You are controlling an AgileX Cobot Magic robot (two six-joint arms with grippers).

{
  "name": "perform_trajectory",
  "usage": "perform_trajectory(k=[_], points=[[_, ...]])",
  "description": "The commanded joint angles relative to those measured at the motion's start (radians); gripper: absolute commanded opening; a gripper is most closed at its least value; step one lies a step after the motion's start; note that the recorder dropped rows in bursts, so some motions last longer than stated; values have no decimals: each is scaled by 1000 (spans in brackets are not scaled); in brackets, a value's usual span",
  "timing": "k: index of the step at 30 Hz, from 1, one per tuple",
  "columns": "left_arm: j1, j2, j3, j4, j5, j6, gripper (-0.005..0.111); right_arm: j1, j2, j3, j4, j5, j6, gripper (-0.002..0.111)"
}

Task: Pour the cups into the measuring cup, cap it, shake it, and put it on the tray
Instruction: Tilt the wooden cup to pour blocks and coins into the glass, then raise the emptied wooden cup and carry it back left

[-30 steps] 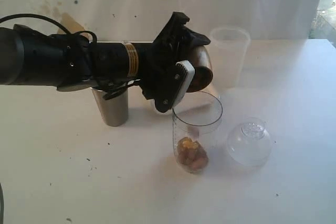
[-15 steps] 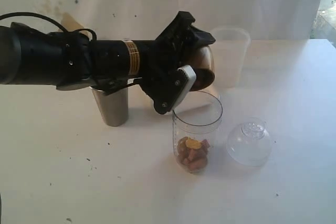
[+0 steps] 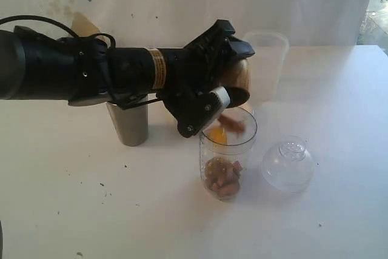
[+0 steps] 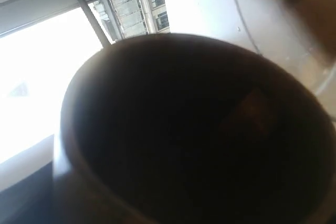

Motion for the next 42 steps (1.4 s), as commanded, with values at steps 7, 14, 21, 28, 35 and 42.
perform_trajectory(k=[7, 14, 21, 28, 35, 42], points=[[-5, -17, -4, -14, 31, 42, 0, -3, -4, 6, -5, -2, -1, 1], [-5, -17, -4, -43, 5, 42, 0, -3, -4, 6, -5, -2, -1, 1], [-21, -17, -4, -97, -1, 179, 0, -3, -4, 6, -5, -2, -1, 1], [-55, -17, -4, -131, 37, 315, 0, -3, -4, 6, -5, -2, -1, 1], [-55, -17, -4, -158, 38, 327, 0, -3, -4, 6, -7, -2, -1, 1], [-55, -17, -4, -562, -159, -298, 0, -3, -4, 6, -5, -2, -1, 1]])
